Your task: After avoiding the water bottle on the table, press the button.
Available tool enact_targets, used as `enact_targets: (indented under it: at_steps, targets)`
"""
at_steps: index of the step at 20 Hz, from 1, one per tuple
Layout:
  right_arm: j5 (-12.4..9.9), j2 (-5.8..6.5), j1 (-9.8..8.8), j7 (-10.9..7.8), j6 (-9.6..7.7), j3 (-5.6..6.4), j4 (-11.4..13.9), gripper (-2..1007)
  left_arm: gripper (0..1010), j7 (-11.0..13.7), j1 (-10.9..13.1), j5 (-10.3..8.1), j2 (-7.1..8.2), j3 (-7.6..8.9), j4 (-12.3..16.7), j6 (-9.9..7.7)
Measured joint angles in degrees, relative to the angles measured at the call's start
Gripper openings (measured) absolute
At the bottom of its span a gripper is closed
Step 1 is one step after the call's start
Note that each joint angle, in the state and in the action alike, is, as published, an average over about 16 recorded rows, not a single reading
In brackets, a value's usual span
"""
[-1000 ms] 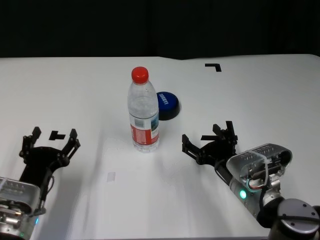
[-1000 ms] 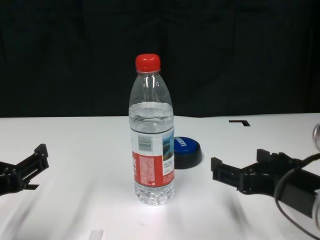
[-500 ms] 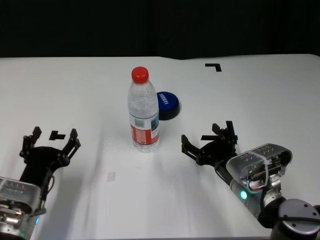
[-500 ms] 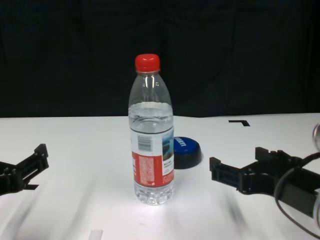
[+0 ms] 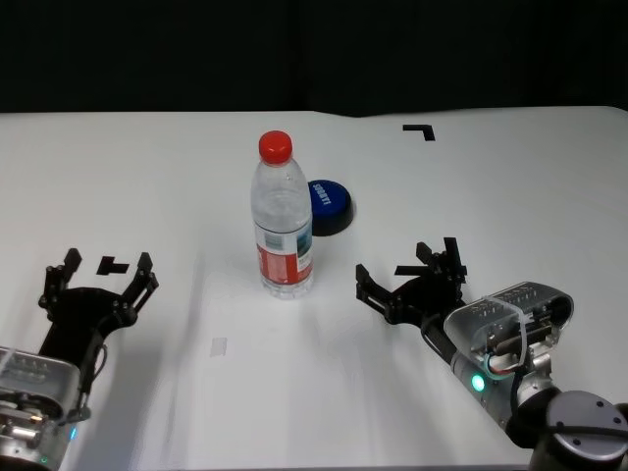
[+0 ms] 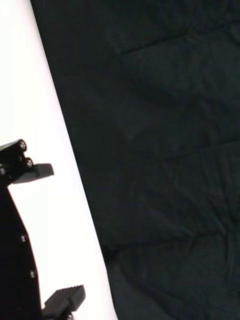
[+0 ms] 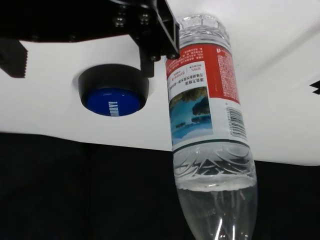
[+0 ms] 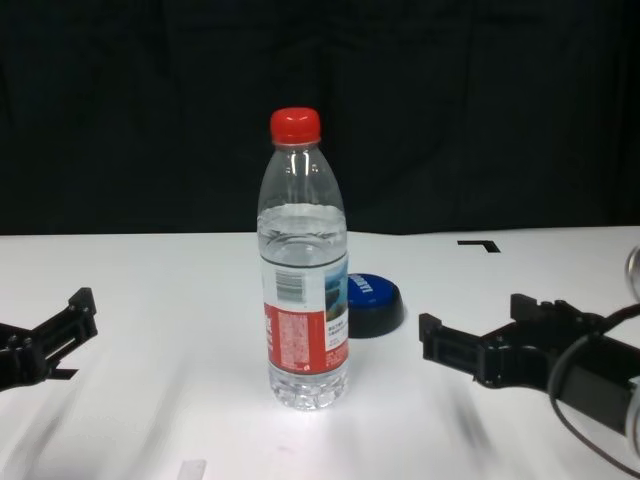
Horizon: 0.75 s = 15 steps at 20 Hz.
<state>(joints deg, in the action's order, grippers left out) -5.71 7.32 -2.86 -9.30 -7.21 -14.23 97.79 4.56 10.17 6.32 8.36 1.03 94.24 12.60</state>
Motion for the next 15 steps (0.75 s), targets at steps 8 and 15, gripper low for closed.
enact_targets:
  at_steps: [8, 15]
  targets:
    - [-0.05, -0.05, -0.01, -0.01, 0.05, 0.02, -0.03, 1003, 1003, 0.0, 0.0, 0.0, 0.0, 0.0, 0.0, 0.0]
    - [-0.07, -0.06, -0.01, -0.01, 0.08, 0.02, -0.05, 1003, 1003, 0.0, 0.0, 0.0, 0.0, 0.0, 0.0, 0.0]
